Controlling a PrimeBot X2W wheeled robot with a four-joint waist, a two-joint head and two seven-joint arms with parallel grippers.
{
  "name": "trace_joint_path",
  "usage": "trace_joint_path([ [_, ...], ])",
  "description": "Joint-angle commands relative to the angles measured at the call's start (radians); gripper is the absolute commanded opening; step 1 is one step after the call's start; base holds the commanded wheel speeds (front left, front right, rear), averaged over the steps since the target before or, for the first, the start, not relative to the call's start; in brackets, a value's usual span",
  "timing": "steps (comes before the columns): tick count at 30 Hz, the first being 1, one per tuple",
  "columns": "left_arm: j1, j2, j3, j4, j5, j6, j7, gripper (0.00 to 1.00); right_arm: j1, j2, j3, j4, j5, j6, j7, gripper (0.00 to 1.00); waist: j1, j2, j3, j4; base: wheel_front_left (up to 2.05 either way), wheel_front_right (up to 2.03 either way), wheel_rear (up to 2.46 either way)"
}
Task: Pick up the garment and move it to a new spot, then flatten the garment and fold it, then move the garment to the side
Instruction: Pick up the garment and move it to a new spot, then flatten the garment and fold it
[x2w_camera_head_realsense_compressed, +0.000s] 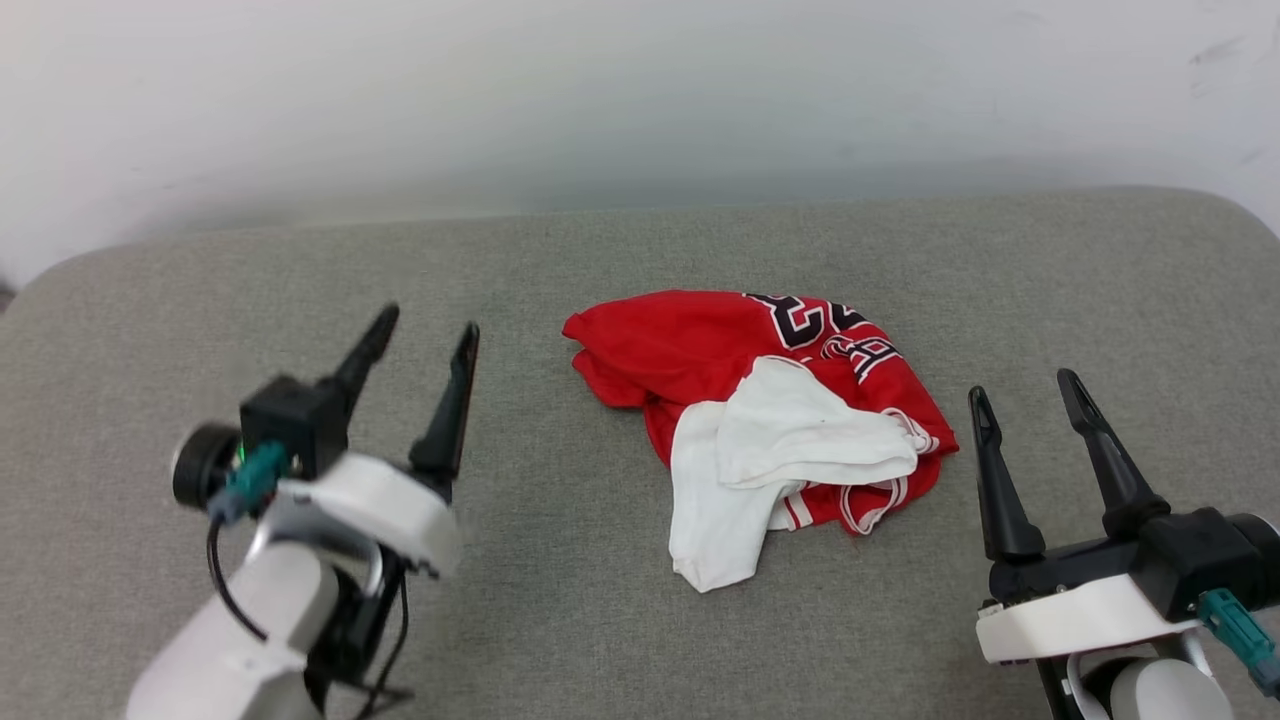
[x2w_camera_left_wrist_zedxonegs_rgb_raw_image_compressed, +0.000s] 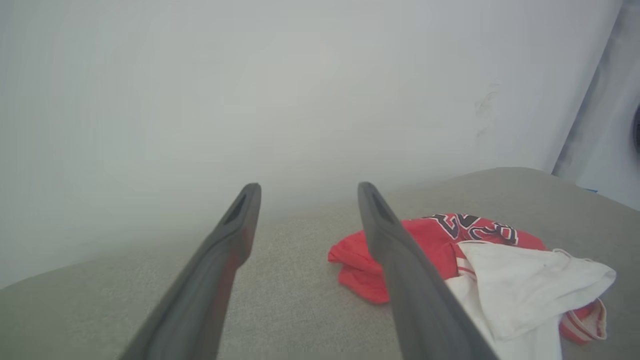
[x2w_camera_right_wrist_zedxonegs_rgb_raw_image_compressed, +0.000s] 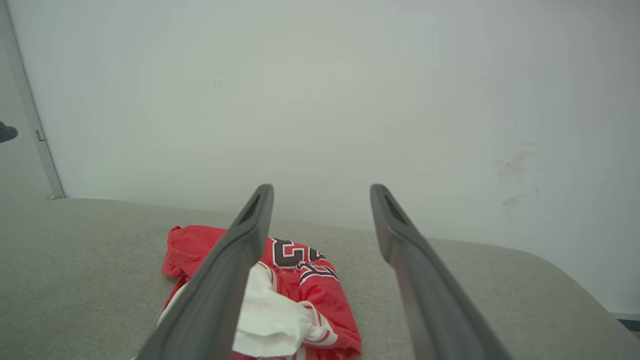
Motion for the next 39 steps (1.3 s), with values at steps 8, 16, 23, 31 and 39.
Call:
trace_joint_path([
  [8,0.248,-0.083,0.078,-0.143,0.086,0.023,-0.002,1.00,0.036,0.001,-0.008,-0.009,0.007,-0.001,-0.002,1.00,0.0000,0.0000,-0.011,0.006,0.00,0.00,0.00],
  [16,0.385,-0.181,0.142,-0.187,0.183,-0.016,-0.003,1.00,0.038,0.001,-0.004,-0.015,0.019,-0.001,-0.002,1.00,0.0000,0.0000,-0.011,-0.008,0.00,0.00,0.00],
  [23,0.395,-0.223,0.187,-0.171,0.229,-0.061,-0.003,1.00,0.037,0.001,0.004,-0.017,0.019,-0.001,-0.002,1.00,0.0000,0.0000,0.001,-0.014,0.00,0.00,0.00],
  [31,0.318,-0.226,0.120,-0.184,0.192,-0.092,0.210,1.00,0.026,0.001,0.007,-0.023,0.015,-0.001,-0.002,1.00,0.0000,0.0000,0.050,-0.032,0.00,0.00,0.00],
  [39,0.190,-0.208,0.008,-0.205,0.181,-0.109,0.604,1.00,-0.009,0.001,0.020,-0.036,0.005,-0.001,-0.002,1.00,0.0000,0.0000,0.140,-0.071,0.00,0.00,0.00],
])
